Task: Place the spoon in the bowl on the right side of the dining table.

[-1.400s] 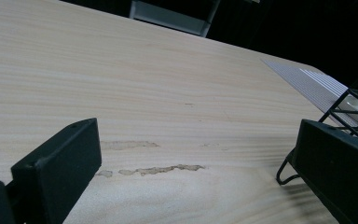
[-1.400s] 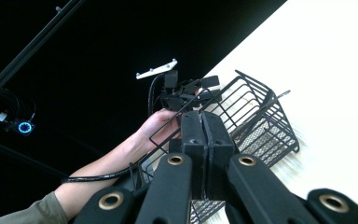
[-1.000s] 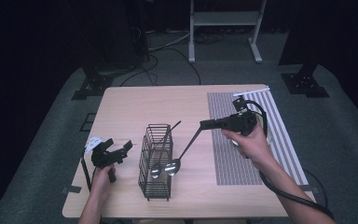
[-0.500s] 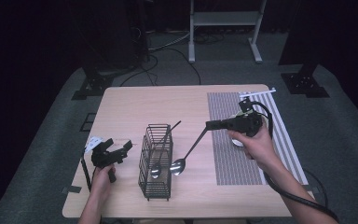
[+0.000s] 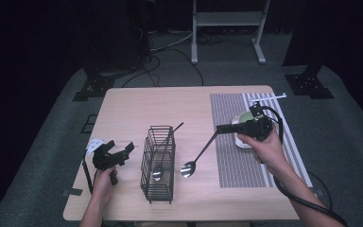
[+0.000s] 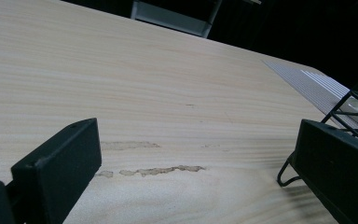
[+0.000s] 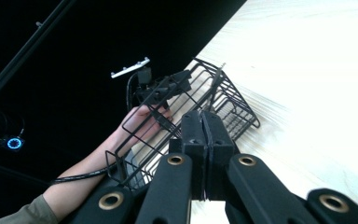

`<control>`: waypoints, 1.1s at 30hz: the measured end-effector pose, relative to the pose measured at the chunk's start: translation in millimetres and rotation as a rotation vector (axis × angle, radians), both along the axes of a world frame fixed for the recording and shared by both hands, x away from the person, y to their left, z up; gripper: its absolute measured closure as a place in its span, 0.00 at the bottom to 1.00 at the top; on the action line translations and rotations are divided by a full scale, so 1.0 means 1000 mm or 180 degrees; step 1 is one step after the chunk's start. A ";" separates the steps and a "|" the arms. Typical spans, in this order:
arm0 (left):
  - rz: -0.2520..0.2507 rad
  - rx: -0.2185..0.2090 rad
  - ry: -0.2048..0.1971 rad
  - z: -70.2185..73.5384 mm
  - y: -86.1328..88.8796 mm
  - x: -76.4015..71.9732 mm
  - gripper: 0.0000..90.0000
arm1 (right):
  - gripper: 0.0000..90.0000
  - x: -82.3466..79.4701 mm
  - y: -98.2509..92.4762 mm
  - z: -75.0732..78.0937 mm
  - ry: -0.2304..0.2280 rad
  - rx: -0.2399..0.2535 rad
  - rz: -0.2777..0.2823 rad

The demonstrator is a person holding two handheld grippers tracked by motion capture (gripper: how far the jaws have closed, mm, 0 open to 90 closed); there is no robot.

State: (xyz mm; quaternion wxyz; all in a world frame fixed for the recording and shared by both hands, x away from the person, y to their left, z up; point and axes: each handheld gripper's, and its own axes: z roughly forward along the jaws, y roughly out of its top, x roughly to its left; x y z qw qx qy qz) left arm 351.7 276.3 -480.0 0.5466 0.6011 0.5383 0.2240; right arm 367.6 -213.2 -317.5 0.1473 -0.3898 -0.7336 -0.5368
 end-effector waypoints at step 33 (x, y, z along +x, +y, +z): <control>0.0017 -0.0028 -0.0008 0.000 0.001 0.000 0.00 | 0.99 0.006 -0.041 -0.031 0.0118 -0.0146 -0.0324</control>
